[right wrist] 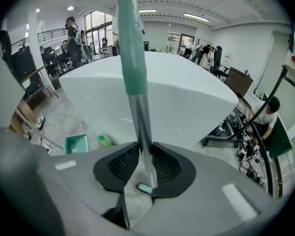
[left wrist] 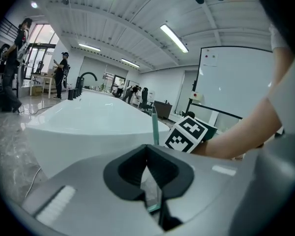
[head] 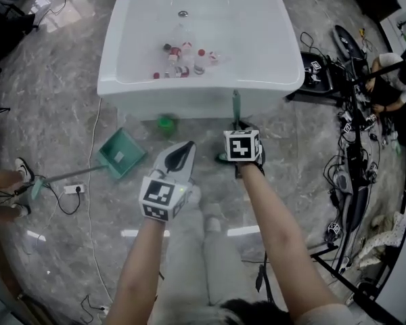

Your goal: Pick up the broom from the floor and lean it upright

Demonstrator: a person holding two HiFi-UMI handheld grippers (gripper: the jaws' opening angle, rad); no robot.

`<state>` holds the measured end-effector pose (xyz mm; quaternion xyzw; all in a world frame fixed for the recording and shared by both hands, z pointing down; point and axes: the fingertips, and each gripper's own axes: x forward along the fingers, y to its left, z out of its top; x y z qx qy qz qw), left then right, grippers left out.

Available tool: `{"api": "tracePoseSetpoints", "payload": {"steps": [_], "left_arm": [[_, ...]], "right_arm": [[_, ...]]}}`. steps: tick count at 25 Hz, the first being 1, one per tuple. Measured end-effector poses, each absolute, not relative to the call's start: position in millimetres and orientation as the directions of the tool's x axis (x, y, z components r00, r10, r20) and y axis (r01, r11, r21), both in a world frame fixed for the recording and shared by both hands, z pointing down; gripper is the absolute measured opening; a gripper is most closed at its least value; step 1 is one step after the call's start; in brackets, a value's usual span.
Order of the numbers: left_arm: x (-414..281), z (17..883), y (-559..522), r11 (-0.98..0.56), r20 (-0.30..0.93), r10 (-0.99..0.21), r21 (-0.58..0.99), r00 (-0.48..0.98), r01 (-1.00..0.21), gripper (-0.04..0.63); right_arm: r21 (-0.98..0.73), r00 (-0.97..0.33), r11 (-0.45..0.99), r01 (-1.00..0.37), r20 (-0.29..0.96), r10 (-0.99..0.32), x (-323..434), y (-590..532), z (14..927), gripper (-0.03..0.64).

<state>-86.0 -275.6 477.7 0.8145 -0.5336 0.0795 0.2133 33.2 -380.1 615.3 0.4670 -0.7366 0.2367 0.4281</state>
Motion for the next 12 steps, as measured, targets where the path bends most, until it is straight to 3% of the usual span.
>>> {"api": "tracePoseSetpoints", "payload": {"steps": [12], "left_arm": [[-110.8,492.4,-314.4,-0.370,0.378,-0.796,0.314,0.473,-0.874,-0.002]], "right_arm": [[0.109,-0.087,0.369,-0.923,0.875,-0.476,26.4,-421.0,632.5,0.087]]}}
